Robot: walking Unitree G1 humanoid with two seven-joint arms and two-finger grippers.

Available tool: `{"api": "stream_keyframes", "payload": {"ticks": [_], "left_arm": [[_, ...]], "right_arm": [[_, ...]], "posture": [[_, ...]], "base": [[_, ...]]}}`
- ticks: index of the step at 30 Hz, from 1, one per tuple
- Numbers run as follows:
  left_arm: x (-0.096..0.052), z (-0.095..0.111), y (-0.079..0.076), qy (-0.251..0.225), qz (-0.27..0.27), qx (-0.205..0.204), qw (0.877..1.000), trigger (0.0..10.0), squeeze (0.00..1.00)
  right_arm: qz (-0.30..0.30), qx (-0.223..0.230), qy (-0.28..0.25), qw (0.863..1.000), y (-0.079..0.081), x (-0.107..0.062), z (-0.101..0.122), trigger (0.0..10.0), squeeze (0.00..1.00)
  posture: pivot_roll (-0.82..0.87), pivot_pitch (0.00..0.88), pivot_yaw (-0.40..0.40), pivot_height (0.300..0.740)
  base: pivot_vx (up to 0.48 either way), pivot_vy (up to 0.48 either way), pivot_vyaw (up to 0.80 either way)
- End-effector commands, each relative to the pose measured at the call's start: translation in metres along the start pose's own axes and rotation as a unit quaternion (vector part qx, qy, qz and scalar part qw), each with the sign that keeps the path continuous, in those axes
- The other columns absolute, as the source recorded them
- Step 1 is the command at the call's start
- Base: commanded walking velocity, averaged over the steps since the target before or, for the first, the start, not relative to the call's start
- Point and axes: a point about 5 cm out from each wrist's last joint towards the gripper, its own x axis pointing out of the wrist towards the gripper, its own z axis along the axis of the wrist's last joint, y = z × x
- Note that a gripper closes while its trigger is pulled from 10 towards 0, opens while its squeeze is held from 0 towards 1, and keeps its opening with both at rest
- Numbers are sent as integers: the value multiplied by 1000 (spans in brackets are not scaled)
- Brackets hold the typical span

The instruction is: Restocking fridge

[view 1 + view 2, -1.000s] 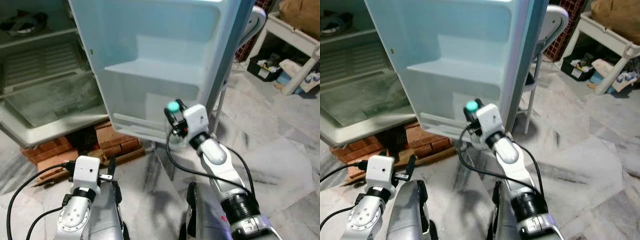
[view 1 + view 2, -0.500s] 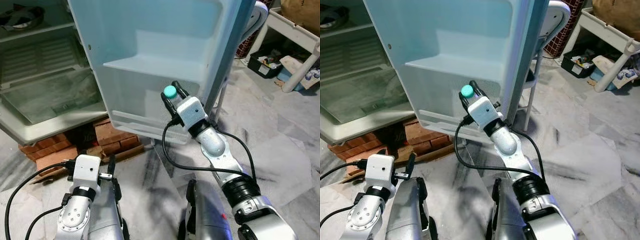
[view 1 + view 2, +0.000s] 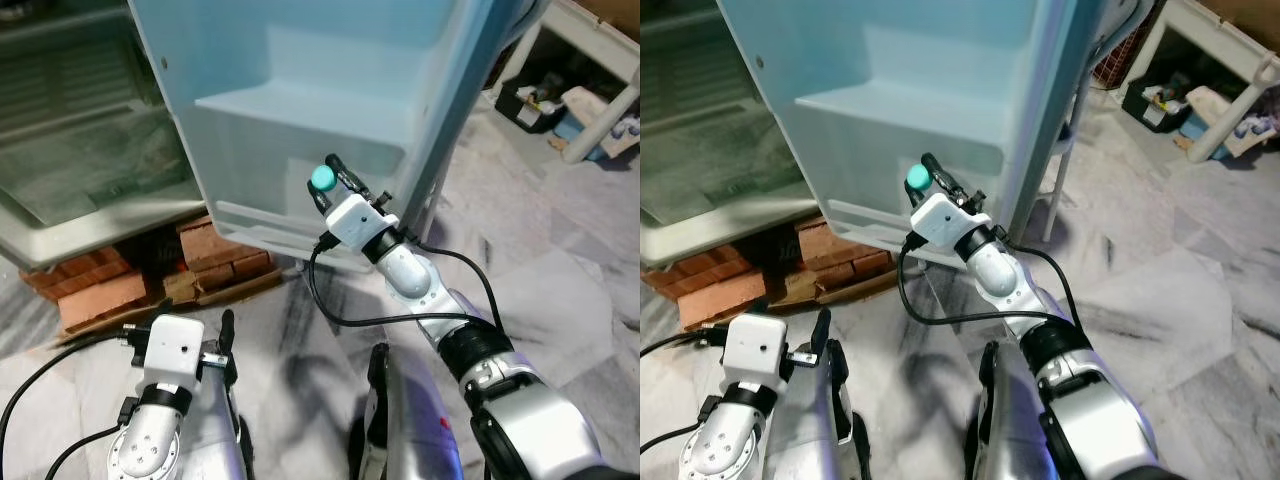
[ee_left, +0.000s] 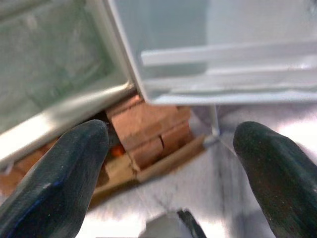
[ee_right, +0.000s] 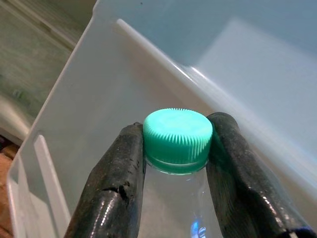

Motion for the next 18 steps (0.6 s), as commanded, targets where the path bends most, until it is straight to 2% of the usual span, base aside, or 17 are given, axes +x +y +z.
{"api": "stream_keyframes", "payload": {"ticks": [1, 4, 5, 6, 10, 13, 18], "left_arm": [[-8, 3, -2, 5, -3, 3, 1000, 10000, 0], [-12, 4, -2, 9, 0, 4, 1000, 10000, 0], [-14, 4, -1, 12, 2, 4, 1000, 10000, 0], [-16, 4, -1, 15, 5, 4, 1000, 10000, 0], [-19, 5, 0, 18, 8, 3, 1000, 10000, 0], [-23, 5, 0, 25, 10, 4, 1000, 10000, 0], [-23, 6, 0, 28, 9, 4, 1000, 10000, 0]], "right_arm": [[-6, -9, -10, 1000, 1, 2, 1, 10000, 0], [-21, -6, 4, 1000, -1, 3, -3, 10000, 0], [-27, -1, 23, 999, -1, 2, -8, 10000, 0], [-44, 26, 66, 996, -1, -2, -20, 10000, 0], [-52, 51, 104, 992, 2, -8, -30, 10000, 0], [-80, 110, 170, 976, 8, -19, -46, 10000, 0], [-91, 141, 200, 965, 11, -28, -55, 10000, 0]], "posture": [[138, 315, -65, 527], [145, 322, -68, 527], [154, 328, -71, 527], [164, 335, -75, 527], [172, 343, -76, 527], [176, 349, -76, 527], [171, 347, -78, 527]], "base": [[0, 0, 0], [0, 0, 0], [0, 0, 0], [0, 0, 0], [0, 0, 0], [0, 0, 0], [0, 0, 0]]}}
